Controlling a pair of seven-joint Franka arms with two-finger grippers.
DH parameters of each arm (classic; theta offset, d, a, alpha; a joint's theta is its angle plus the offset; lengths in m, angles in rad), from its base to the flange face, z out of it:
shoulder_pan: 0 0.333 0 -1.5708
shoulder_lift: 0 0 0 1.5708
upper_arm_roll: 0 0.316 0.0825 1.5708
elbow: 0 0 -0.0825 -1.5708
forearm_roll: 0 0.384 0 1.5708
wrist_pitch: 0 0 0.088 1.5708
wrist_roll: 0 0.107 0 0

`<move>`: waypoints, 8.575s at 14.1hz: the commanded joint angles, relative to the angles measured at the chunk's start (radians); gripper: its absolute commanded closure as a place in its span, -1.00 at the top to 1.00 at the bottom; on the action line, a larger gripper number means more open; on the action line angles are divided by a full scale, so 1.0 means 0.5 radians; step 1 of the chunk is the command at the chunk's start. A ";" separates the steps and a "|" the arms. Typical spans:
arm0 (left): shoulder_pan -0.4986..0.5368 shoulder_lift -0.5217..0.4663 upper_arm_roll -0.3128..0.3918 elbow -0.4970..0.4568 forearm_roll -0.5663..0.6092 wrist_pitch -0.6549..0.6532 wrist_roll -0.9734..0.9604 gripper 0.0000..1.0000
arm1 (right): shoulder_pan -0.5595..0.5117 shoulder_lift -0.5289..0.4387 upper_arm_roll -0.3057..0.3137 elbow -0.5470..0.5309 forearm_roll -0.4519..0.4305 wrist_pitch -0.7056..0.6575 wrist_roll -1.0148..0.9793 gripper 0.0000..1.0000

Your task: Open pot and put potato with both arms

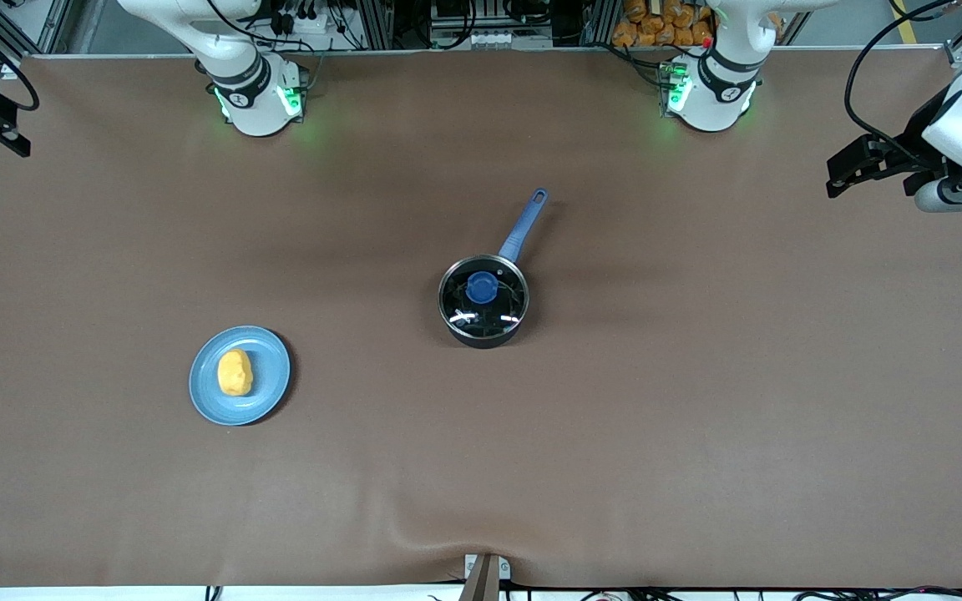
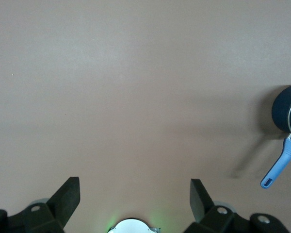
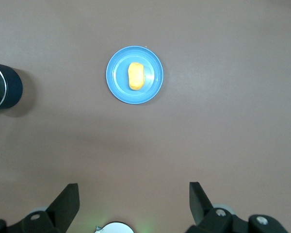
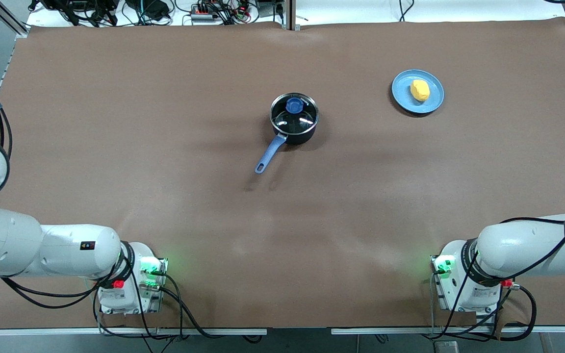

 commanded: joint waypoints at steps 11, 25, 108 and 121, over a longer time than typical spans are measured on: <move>0.039 0.043 -0.018 0.144 0.062 -0.069 -0.007 1.00 | 0.181 -0.018 -0.060 -0.019 -0.043 0.058 0.194 1.00; 0.051 0.169 0.000 0.153 0.078 -0.223 0.002 1.00 | 0.190 0.016 -0.073 -0.050 -0.067 0.079 0.185 1.00; -1.366 1.534 -0.092 0.460 0.173 1.204 -1.292 1.00 | 0.230 1.302 -0.066 -0.924 0.190 2.251 0.204 -0.76; -1.391 1.590 -0.092 0.454 0.176 1.207 -1.216 0.28 | 0.230 1.305 -0.066 -0.924 0.187 2.264 0.204 -0.79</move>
